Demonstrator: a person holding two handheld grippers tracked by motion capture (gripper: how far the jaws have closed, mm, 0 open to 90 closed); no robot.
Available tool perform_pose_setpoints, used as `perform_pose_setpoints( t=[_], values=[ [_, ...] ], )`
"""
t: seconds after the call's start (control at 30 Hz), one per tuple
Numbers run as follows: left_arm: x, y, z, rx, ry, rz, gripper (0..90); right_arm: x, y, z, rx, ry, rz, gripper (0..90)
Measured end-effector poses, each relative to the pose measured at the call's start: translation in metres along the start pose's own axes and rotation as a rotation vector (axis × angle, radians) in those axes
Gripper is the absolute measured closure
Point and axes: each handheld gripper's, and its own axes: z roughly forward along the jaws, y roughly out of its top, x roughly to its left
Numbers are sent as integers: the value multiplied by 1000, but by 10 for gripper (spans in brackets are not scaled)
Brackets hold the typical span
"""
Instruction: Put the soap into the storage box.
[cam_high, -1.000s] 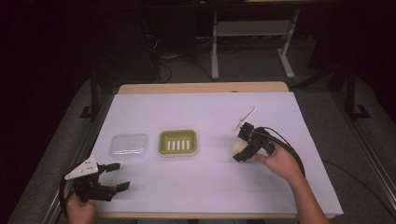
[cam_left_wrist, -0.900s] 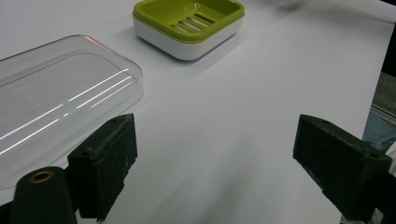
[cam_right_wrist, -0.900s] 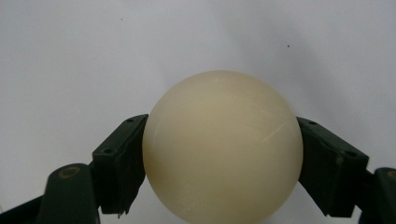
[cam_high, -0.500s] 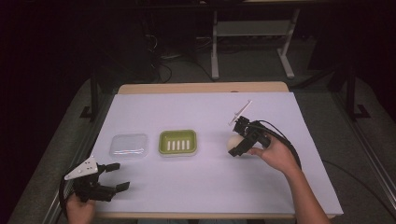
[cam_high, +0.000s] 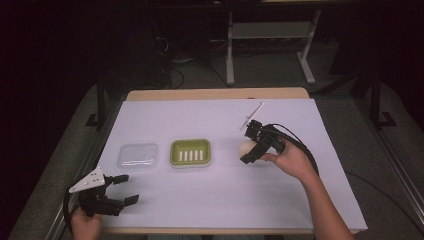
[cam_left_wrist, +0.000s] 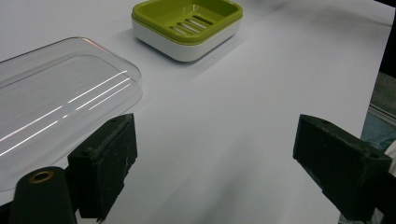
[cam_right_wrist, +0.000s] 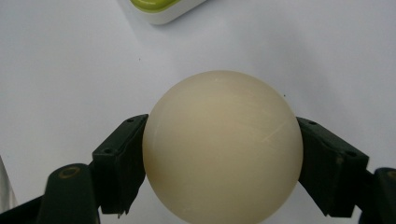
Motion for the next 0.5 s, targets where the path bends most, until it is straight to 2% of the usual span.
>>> perform_pose_setpoints(
  t=[0.5],
  values=[
    [0, 0, -1, -6, 1, 2, 129, 5, 26, 3, 13, 11, -45, 227]
  ],
)
